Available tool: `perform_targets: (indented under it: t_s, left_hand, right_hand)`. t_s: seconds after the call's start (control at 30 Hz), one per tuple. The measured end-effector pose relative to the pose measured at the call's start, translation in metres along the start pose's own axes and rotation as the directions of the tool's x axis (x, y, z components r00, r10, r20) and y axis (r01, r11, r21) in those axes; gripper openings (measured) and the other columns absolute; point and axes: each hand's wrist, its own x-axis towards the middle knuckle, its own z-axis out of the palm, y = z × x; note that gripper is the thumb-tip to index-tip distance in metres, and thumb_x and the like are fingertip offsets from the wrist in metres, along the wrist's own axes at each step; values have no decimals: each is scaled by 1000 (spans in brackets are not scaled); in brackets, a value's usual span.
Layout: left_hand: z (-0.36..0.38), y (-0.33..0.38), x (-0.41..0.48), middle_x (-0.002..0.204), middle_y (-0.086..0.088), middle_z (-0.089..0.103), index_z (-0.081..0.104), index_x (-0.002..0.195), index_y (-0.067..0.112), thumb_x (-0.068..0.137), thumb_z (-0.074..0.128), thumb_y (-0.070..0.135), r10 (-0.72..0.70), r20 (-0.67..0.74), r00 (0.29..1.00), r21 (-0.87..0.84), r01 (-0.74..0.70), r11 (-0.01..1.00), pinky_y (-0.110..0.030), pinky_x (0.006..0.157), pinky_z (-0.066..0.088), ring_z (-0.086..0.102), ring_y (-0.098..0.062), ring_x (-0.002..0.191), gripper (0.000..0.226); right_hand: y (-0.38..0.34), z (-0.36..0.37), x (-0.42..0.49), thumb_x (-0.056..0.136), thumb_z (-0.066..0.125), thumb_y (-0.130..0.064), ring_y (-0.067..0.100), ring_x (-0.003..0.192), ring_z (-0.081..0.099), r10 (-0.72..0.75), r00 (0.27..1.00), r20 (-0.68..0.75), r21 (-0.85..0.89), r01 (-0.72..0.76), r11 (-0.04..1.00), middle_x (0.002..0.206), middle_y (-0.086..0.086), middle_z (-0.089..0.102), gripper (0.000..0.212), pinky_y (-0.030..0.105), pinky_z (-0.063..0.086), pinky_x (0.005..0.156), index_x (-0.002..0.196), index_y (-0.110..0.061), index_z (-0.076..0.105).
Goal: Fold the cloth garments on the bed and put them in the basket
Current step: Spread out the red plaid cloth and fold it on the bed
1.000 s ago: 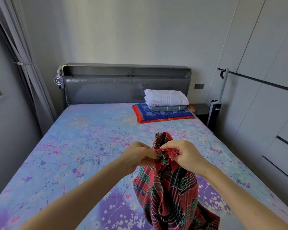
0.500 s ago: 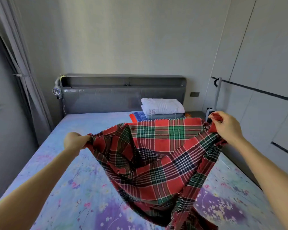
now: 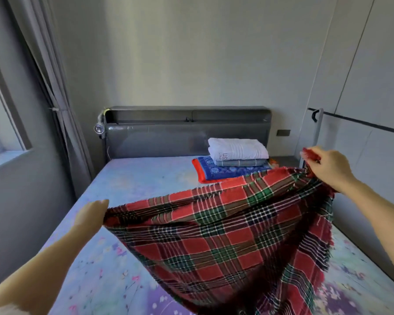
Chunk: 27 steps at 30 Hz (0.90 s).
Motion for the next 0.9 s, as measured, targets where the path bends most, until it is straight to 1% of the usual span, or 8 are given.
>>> perform_targets:
  t_s: [0.17,0.27,0.33,0.43,0.6,0.7,0.8,0.9]
  left_hand:
    - [-14,-19,-13,96,-15,68,65,92,1,85,49,-1,-288,-27,957,-44,286,957,-28,65,45,64,-29,89,18]
    - [-22,-24,-13,86,-15,69,57,69,3,90,47,3,-398,33,917,-135,398,907,-24,62,42,63,-26,80,23]
    - [-22,-20,-9,76,-3,57,49,78,8,95,46,10,-413,79,907,-199,420,885,-17,52,43,55,-20,74,18]
    - [-17,-9,10,74,-13,56,51,77,6,91,47,-3,-428,18,904,-305,412,858,-31,60,57,59,-27,70,17]
    - [-73,85,83,96,-36,62,60,94,-21,87,57,4,-391,-230,891,-404,278,871,-48,80,50,61,-48,91,26]
    - [-153,171,137,92,-34,61,60,105,-20,88,52,-2,-279,-407,870,-516,34,856,-43,85,45,58,-45,106,26]
    - [-223,237,177,95,-32,65,65,104,-12,85,58,-1,-210,-595,776,-581,-234,780,-37,88,47,63,-38,102,24]
    - [-245,257,197,69,-21,66,59,74,-13,85,64,4,-51,-489,871,-442,-196,875,-18,53,52,66,-26,63,20]
  right_hand:
    - [-18,7,-12,48,52,-92,6,76,64,-67,803,592,180,-50,982,81,-14,68,69,24,47,64,83,-34,65]
    - [-19,9,-17,55,83,-57,4,87,67,-126,406,905,188,-116,975,97,-10,70,54,20,51,73,97,-30,64]
    - [-18,17,-22,65,85,-33,4,88,65,-69,268,961,62,33,998,96,-11,67,38,17,49,74,94,-31,61]
    - [-12,49,-17,79,67,-26,13,93,60,38,538,842,-269,358,894,98,-10,63,17,24,47,73,93,-31,60]
    - [-25,70,73,88,47,-9,23,93,63,-60,931,359,-558,266,786,101,1,65,30,27,48,70,106,-25,65]
    - [-56,19,181,85,55,-4,32,77,63,-158,987,-27,-519,121,846,84,12,64,15,32,48,62,91,-12,67]
    - [-92,-43,268,75,53,14,37,66,57,-151,886,-439,-327,-1,945,74,24,57,14,36,41,53,80,3,61]
    - [-110,-60,310,86,49,2,36,82,59,-58,953,-298,-181,3,983,94,23,63,15,34,41,63,92,-2,63]
